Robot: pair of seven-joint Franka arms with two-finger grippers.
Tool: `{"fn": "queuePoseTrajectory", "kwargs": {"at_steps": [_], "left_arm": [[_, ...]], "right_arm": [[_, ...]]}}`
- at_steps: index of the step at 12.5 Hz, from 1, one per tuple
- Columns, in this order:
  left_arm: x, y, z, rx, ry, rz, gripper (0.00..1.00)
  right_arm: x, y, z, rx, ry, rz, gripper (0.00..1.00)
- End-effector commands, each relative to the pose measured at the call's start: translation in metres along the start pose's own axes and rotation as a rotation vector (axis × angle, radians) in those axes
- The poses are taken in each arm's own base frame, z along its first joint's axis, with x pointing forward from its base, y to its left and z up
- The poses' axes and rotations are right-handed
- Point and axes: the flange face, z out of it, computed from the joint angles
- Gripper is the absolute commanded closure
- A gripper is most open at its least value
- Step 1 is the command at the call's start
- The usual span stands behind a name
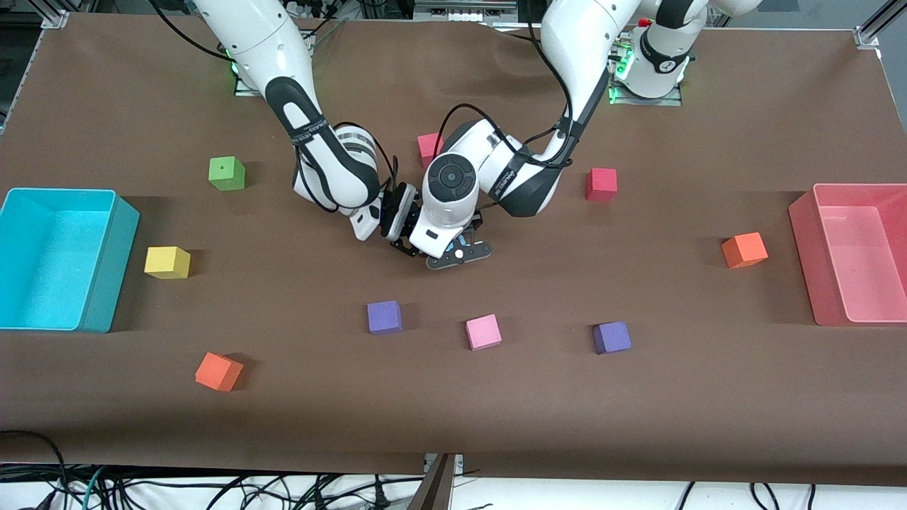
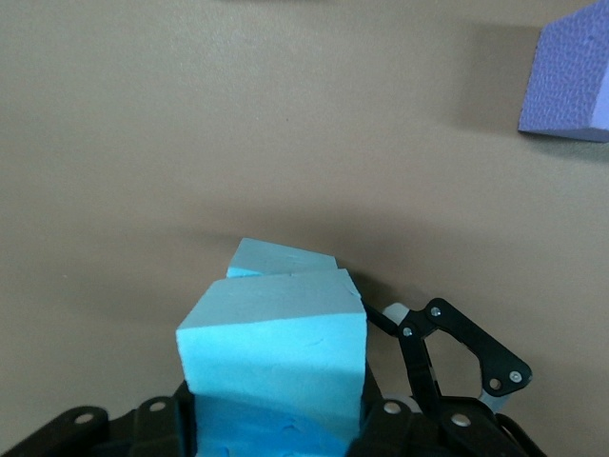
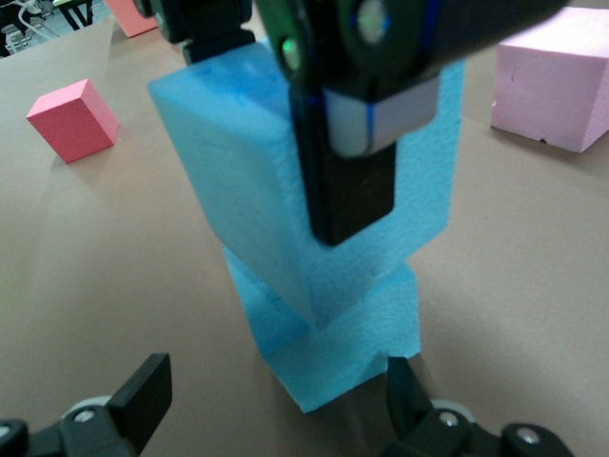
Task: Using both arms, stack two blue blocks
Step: 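Open the left gripper to release the stacked cyan cube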
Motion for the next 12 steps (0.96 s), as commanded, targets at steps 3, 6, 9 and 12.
{"fn": "queuePoseTrajectory", "kwargs": {"at_steps": [3, 6, 9, 12], "left_arm": [[-0.002, -0.001, 0.010, 0.019, -0.019, -0.014, 0.87], [-0.002, -0.002, 0.012, 0.021, -0.021, -0.019, 0.26], [-0.003, -0.001, 0.006, 0.015, -0.017, -0.023, 0.00], [0.002, -0.004, -0.022, -0.014, -0.004, -0.024, 0.00]], "right_arm": [[0.000, 0.001, 0.003, -0.006, 0.013, -0.005, 0.00], [0.001, 0.001, 0.004, -0.005, 0.016, -0.005, 0.00], [0.001, 0.001, 0.003, -0.006, 0.015, -0.005, 0.00], [0.004, 0.002, -0.002, -0.009, 0.019, 0.000, 0.00]]}}
